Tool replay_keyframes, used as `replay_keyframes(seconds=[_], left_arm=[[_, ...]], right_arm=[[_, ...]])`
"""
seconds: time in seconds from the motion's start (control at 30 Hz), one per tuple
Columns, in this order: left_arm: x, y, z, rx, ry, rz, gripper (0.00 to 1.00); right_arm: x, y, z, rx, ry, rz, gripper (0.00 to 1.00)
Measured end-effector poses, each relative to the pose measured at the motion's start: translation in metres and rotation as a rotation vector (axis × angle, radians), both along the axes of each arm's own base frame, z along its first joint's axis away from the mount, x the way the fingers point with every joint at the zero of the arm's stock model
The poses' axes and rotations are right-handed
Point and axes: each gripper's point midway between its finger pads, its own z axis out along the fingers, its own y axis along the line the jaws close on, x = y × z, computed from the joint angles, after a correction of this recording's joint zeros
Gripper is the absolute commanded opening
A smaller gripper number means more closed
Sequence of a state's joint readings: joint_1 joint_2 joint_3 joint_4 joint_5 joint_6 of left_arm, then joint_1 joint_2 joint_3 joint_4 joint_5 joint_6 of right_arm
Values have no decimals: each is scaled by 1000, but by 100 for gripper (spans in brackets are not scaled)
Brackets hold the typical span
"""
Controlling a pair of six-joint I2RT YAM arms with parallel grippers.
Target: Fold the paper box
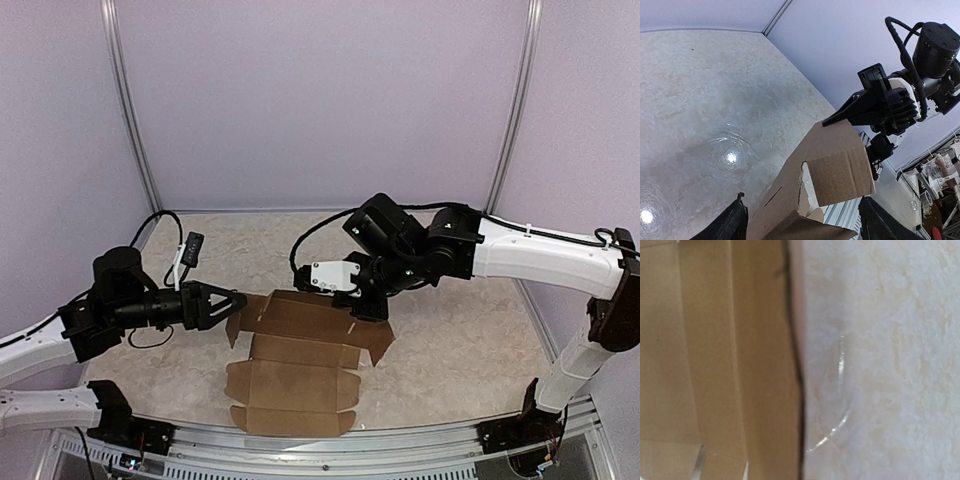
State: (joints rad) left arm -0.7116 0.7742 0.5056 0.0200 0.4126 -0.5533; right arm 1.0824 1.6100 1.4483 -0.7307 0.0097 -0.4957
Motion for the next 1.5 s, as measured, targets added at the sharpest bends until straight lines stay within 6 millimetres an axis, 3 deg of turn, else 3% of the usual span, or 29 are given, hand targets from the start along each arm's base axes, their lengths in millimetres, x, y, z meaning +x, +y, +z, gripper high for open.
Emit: replay_keyframes(seconds=[0.17, 0.6, 1.1, 1.27, 1.5], left_arm=[[-6, -5, 4, -24, -23, -28, 75], [-8, -12, -12, -10, 4, -45, 75], [-1, -17, -34, 25, 41, -38, 76], [7, -11, -38, 47, 37, 19, 80], [18, 12, -40, 100, 21, 159, 87]], right_arm=[[7, 1, 3, 11, -29, -25, 0], [24, 2, 0, 28, -116, -103, 0], [36, 12, -20, 22, -217, -180, 0], [39, 9, -28, 26, -218, -215, 0], [42, 7, -41, 14, -199, -264, 0]])
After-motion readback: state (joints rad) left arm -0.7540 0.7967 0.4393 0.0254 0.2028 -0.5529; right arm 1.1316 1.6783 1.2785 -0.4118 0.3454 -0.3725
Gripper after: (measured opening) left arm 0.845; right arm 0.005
